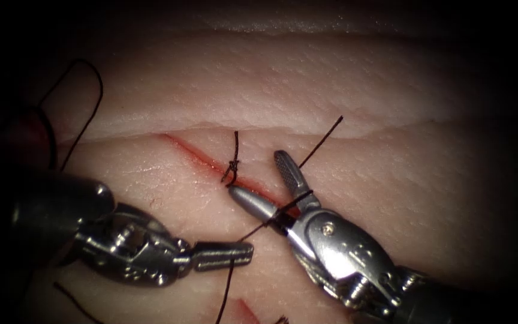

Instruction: Wound Closure

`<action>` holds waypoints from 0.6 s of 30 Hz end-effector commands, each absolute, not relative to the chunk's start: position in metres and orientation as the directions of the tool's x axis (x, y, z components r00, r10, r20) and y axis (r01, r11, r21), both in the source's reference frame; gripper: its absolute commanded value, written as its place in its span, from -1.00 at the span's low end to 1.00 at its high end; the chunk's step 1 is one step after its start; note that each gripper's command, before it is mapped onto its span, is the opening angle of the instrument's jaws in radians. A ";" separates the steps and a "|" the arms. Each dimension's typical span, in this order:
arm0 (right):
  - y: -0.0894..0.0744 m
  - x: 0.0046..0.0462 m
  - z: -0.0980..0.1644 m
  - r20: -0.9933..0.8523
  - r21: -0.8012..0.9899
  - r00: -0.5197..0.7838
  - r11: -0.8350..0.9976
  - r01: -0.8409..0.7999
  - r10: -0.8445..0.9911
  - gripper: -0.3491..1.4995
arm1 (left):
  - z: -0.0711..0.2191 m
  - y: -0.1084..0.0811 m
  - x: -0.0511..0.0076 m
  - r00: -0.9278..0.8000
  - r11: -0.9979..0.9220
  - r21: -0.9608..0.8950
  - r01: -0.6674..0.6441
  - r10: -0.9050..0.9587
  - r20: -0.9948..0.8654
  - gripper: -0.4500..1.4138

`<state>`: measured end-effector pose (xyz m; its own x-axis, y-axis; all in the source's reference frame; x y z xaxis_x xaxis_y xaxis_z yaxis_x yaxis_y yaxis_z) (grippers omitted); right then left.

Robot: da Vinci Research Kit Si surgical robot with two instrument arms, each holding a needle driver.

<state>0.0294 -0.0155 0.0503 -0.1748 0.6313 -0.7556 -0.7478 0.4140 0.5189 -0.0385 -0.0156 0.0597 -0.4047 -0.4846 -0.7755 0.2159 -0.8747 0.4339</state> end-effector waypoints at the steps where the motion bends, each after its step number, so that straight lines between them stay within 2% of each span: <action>1: -0.016 0.0298 0.051 -0.747 0.527 -0.189 0.395 -0.752 0.637 0.22 | 0.060 -0.015 -0.0393 -0.404 -0.872 0.439 0.217 -0.489 -0.773 -1.00; 4: -0.016 0.0288 0.051 -0.725 0.543 -0.227 0.336 -0.769 0.650 0.18 | 0.060 -0.014 -0.0399 -0.402 -0.869 0.443 0.219 -0.494 -0.771 -1.00; 7: -0.015 0.0279 0.052 -0.704 0.559 -0.269 0.279 -0.781 0.657 0.00 | 0.060 -0.013 -0.0406 -0.401 -0.872 0.441 0.212 -0.489 -0.775 -1.00; 13: -0.015 0.0269 0.053 -0.665 0.586 -0.331 0.193 -0.787 0.670 0.02 | 0.060 -0.012 -0.0413 -0.395 -0.871 0.442 0.213 -0.491 -0.777 -1.00; 18: -0.013 0.0265 0.054 -0.625 0.594 -0.356 0.127 -0.794 0.695 0.13 | 0.060 -0.012 -0.0418 -0.393 -0.872 0.441 0.212 -0.490 -0.778 -1.00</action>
